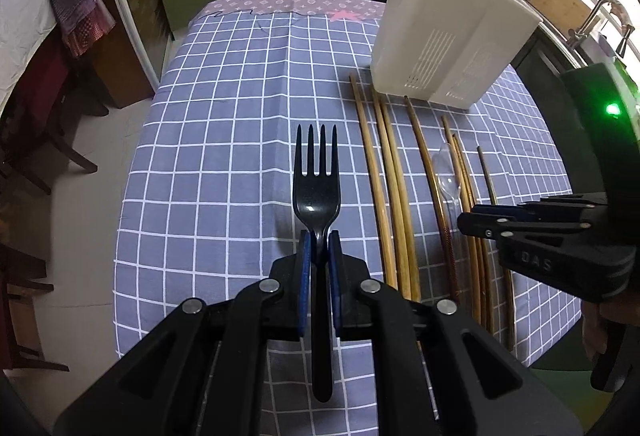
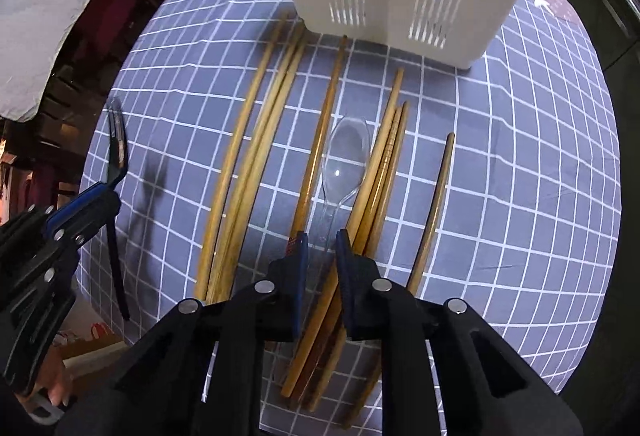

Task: Organize utensils
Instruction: 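Lift the fork and spoon and lower both into the white caddy, then open both grippers and move them back toward the chopsticks, then grasp one wooden chopstick with the left gripper while the right gripper grasps another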

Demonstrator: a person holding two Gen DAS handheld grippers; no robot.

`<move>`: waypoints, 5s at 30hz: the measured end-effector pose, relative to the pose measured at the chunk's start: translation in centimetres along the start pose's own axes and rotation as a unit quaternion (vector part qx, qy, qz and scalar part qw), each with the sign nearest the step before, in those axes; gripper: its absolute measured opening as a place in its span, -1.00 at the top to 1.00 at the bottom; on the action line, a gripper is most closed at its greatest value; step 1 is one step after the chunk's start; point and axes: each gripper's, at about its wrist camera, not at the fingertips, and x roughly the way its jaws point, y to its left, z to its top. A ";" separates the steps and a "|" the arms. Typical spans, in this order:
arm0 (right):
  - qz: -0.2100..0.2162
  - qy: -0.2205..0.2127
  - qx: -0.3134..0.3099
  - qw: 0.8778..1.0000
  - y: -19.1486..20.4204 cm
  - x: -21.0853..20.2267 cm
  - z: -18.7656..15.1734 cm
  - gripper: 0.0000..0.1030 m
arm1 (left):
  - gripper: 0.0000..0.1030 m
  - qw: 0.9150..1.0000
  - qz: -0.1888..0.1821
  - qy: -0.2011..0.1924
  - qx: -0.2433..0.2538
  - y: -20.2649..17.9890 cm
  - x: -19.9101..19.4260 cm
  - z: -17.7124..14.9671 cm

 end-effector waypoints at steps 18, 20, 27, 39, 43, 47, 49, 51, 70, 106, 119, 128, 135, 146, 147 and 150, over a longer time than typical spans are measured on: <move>0.012 -0.026 0.003 1.000 2.9 1.2 1.3 0.81 | 0.83 1.000 -0.003 -0.024 0.013 0.0 -1.5 -0.2; 0.034 -0.047 0.008 0.998 2.4 -0.1 1.0 0.81 | 0.83 0.999 -0.010 -0.034 0.014 -0.3 -2.5 0.3; 0.116 -0.149 0.019 0.982 0.7 -5.3 -1.4 0.81 | 0.83 0.993 -0.041 -0.107 0.033 -2.8 -7.6 3.8; 0.195 -0.245 0.040 0.949 -6.3 -9.8 -6.9 0.81 | 0.83 0.942 -0.062 -0.327 0.050 -9.5 -11.8 15.0; 0.206 -0.260 0.047 0.942 -8.0 -10.3 -8.0 0.81 | 0.83 0.934 -0.047 -0.353 0.040 -10.1 -8.9 17.6; 0.210 -0.278 0.045 0.936 -8.9 -11.5 -8.6 0.81 | 0.83 0.928 -0.038 -0.370 0.040 -10.2 -6.4 18.2; 0.210 -0.285 0.043 0.934 -8.9 -12.1 -8.7 0.81 | 0.83 0.929 -0.039 -0.365 0.039 -10.2 -4.8 18.4; 0.207 -0.292 0.038 0.933 -8.7 -12.9 -8.9 0.81 | 0.83 0.934 -0.040 -0.353 0.038 -10.0 -3.8 18.1; 0.114 -0.440 0.065 0.889 -8.2 -22.2 5.5 0.81 | 0.30 0.950 -0.025 -0.299 0.085 -8.1 -7.6 10.4; -0.046 -0.448 -0.008 0.893 -6.0 -16.0 0.4 0.26 | 0.19 0.990 0.015 -0.108 0.089 -5.7 -3.5 4.9; -0.013 -0.316 0.015 0.949 -9.6 -10.6 -5.2 0.26 | 0.38 0.998 0.021 0.054 0.038 -4.2 6.4 6.5; -0.003 -0.286 0.017 0.958 -10.7 -8.8 -5.8 0.26 | 0.50 0.995 0.027 0.082 0.040 -5.4 8.8 7.3; -0.009 -0.270 0.012 0.963 -10.6 -8.4 -5.7 0.26 | 0.55 0.995 0.022 0.095 0.036 -5.9 9.9 7.4; -0.001 -0.205 -0.024 0.978 -8.8 -6.8 -4.5 0.26 | 0.87 0.995 0.020 0.093 0.037 -5.8 10.1 7.5; 0.008 -0.193 -0.025 0.981 -8.7 -6.5 -4.2 0.26 | 0.87 0.995 0.019 0.093 0.035 -5.4 9.9 7.5; 0.030 -0.149 -0.025 0.988 -8.5 -5.4 -3.4 0.29 | 0.87 0.996 0.017 0.080 0.034 -4.5 9.0 7.3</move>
